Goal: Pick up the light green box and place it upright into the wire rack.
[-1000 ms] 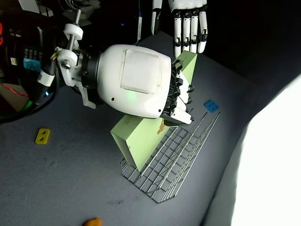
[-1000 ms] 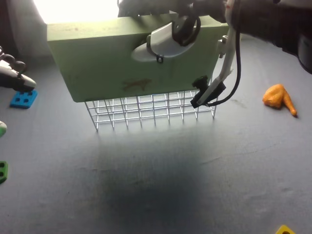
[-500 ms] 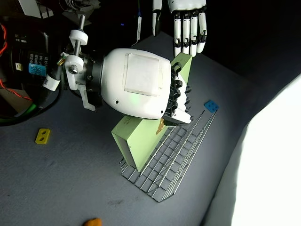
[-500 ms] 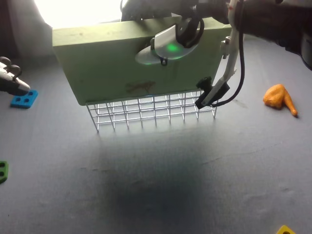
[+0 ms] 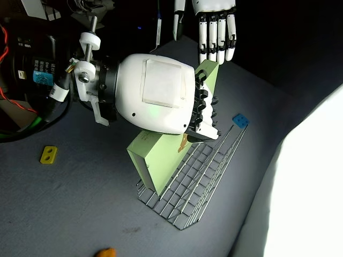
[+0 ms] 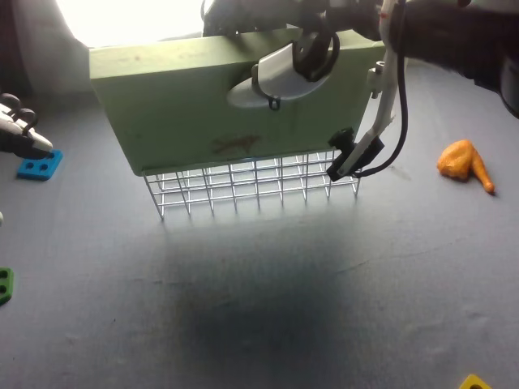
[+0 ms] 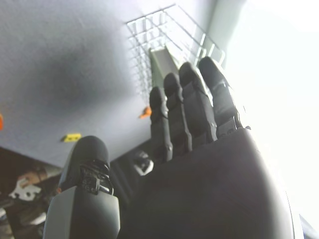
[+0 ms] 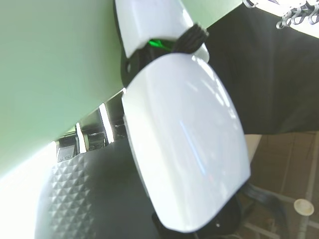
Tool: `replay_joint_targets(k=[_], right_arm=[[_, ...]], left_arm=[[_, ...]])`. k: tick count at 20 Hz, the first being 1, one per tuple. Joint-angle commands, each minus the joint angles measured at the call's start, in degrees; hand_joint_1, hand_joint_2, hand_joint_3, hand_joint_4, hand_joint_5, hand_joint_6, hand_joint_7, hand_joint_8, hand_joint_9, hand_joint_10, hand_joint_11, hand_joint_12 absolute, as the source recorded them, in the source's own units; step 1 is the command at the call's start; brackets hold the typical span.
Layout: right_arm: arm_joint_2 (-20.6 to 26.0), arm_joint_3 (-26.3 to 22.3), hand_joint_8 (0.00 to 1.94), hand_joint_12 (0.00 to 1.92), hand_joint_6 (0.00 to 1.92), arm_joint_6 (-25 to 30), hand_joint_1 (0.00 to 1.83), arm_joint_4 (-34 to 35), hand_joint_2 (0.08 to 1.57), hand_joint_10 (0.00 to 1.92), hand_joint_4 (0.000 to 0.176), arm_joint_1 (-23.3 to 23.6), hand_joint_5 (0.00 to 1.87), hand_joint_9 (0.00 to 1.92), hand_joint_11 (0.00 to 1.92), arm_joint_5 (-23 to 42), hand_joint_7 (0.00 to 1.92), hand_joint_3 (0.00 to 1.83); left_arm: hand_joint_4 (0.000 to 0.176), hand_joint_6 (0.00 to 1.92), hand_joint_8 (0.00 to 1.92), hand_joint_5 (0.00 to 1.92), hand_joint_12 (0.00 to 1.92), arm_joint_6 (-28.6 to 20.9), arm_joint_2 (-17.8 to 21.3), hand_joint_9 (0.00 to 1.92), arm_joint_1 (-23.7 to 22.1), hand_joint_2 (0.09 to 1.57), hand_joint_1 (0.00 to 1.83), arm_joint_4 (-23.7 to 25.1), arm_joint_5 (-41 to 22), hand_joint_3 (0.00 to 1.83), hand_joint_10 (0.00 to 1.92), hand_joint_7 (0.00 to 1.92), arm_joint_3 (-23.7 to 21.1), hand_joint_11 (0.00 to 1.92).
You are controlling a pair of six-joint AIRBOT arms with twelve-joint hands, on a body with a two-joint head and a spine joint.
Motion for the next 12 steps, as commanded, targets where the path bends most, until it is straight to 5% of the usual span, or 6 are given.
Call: replay_joint_targets(k=[1,12], right_arm=[[0.31,-0.22,1.24,1.67,0.85,0.07,1.23,-1.07,1.13,1.23,0.0,0.33,0.98,0.78,0.54,3.41,0.93,0.0],[-2.75,3.91,1.27,1.72,0.92,3.92,1.22,-1.33,1.14,1.3,0.0,-3.49,0.95,0.74,0.54,1.41,0.91,0.0]], left_arm=[[0.0,0.0,0.0,0.36,0.7,0.21,-0.12,0.31,-0.55,1.31,0.22,-0.89,5.24,0.0,0.0,0.36,-0.17,0.0],[0.001,0.0,0.0,0.36,0.64,0.26,-0.09,0.3,-0.55,1.3,0.22,-0.89,5.24,0.0,0.0,0.35,-0.54,0.0]])
